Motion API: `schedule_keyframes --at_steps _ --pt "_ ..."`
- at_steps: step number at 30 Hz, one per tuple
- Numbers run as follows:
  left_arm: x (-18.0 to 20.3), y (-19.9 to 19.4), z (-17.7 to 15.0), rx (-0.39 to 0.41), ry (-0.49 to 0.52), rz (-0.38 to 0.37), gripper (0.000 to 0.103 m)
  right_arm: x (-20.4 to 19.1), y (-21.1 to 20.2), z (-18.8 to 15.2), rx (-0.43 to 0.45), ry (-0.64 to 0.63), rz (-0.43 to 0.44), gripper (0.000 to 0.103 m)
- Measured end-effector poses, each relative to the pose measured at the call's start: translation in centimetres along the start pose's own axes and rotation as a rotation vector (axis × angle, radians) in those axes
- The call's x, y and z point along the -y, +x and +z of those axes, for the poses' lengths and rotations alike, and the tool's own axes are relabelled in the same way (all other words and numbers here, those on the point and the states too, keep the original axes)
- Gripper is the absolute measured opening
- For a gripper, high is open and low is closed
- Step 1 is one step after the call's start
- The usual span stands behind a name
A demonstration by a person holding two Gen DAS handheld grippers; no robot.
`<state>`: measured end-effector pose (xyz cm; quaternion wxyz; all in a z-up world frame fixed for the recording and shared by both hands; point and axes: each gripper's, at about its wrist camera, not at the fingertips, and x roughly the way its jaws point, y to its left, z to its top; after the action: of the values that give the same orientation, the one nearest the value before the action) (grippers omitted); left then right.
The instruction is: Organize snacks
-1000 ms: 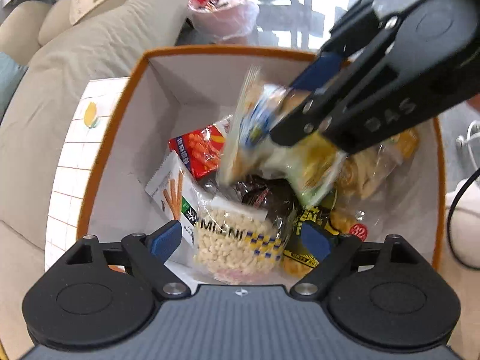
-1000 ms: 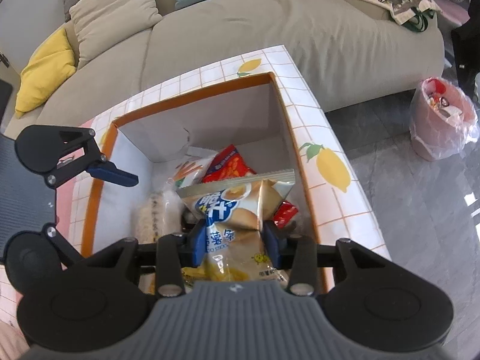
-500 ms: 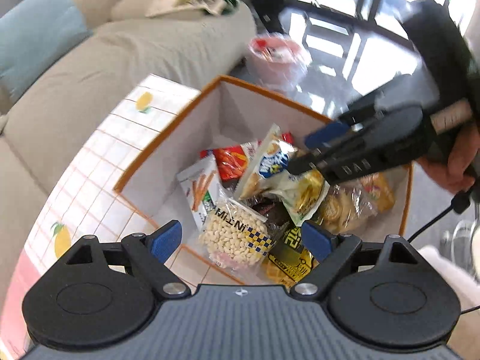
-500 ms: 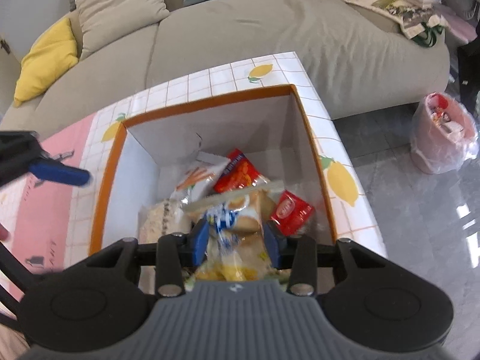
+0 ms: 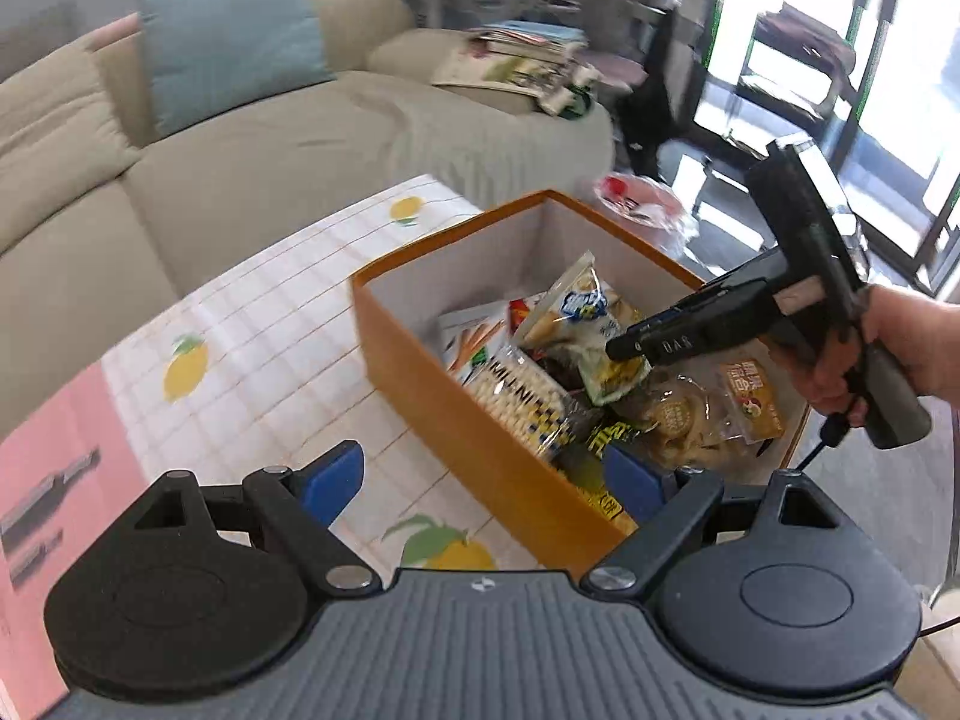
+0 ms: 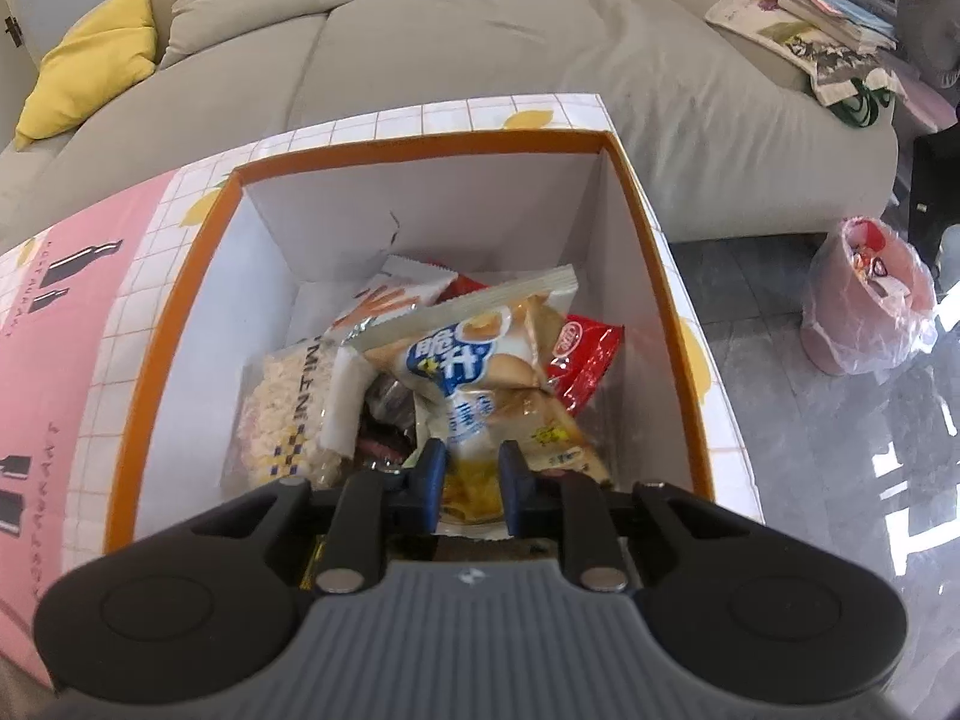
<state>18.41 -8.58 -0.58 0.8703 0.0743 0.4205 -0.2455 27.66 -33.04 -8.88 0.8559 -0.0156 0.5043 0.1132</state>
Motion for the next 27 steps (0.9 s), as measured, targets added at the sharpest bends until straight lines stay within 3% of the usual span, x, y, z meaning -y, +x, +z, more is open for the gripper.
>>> schedule_keyframes --at_steps 9,13,16,24,27 --pt "-1.1 -1.7 -2.8 0.011 -0.157 0.028 0.103 0.5 1.1 0.5 -0.019 0.077 -0.009 0.023" --pt "-1.0 -3.2 -3.4 0.033 -0.167 0.047 0.103 0.0 -0.8 0.2 -0.004 0.076 -0.009 0.046" --pt "-0.8 -4.8 -3.7 0.057 -0.17 0.081 0.103 -0.6 -3.1 0.0 0.021 0.087 -0.004 0.056" --pt "-0.1 -10.5 -4.2 0.152 -0.193 0.151 0.103 -3.6 -11.1 -1.9 0.196 0.15 0.042 0.061" --pt "0.4 -13.1 -4.7 0.201 -0.195 0.191 0.103 -5.4 -14.5 -2.8 0.272 0.162 0.087 0.074"
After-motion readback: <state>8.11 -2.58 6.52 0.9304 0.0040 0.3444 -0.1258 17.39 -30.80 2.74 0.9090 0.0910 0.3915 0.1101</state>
